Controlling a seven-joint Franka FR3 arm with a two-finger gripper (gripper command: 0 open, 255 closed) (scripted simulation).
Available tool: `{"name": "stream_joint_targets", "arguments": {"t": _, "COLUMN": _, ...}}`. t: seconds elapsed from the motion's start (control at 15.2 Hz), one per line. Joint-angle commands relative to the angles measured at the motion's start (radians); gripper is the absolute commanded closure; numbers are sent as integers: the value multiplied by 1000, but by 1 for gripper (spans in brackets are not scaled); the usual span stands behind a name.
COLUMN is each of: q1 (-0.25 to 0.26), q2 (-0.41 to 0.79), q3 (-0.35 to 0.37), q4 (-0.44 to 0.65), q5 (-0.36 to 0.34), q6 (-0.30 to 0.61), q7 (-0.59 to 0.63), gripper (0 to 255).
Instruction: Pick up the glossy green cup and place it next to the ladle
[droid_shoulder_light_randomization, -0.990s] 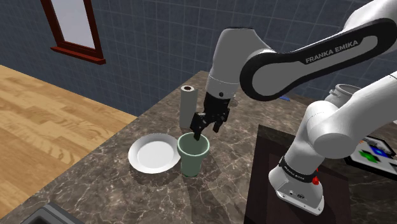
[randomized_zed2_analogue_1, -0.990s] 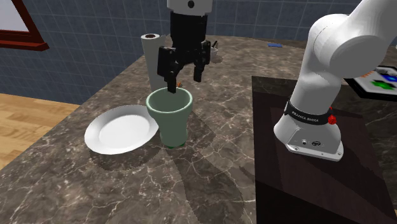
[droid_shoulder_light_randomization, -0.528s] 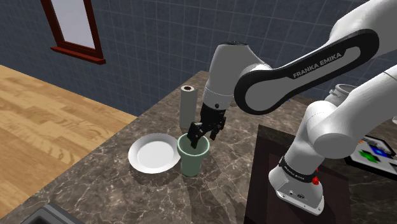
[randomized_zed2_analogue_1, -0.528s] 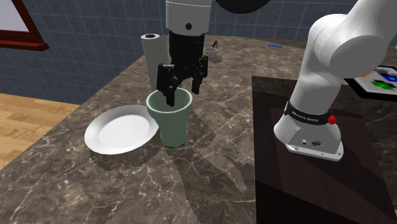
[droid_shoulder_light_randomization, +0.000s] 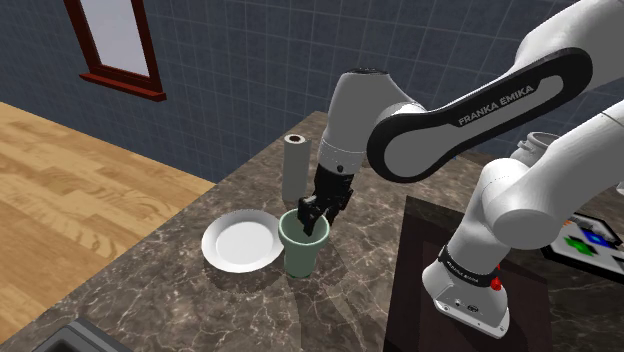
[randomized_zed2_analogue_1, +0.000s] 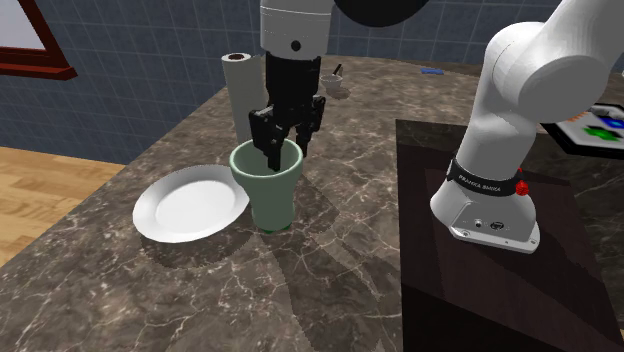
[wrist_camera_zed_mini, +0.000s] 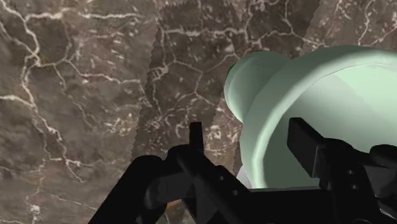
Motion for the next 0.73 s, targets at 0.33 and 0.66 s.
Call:
{"name": "stream_joint_targets", "arguments": {"t": 0.33, "q1": 0, "q2": 0, "q3": 0, "q4": 0, "q5": 0, "q6": 0, "q7": 0, "gripper": 255}}
{"name": "stream_joint_targets", "arguments": {"t": 0.66, "q1": 0, "q2": -20, "q3": -7, "q4": 14, "q5": -4, "q6": -34, "q7": 2, "gripper": 255}}
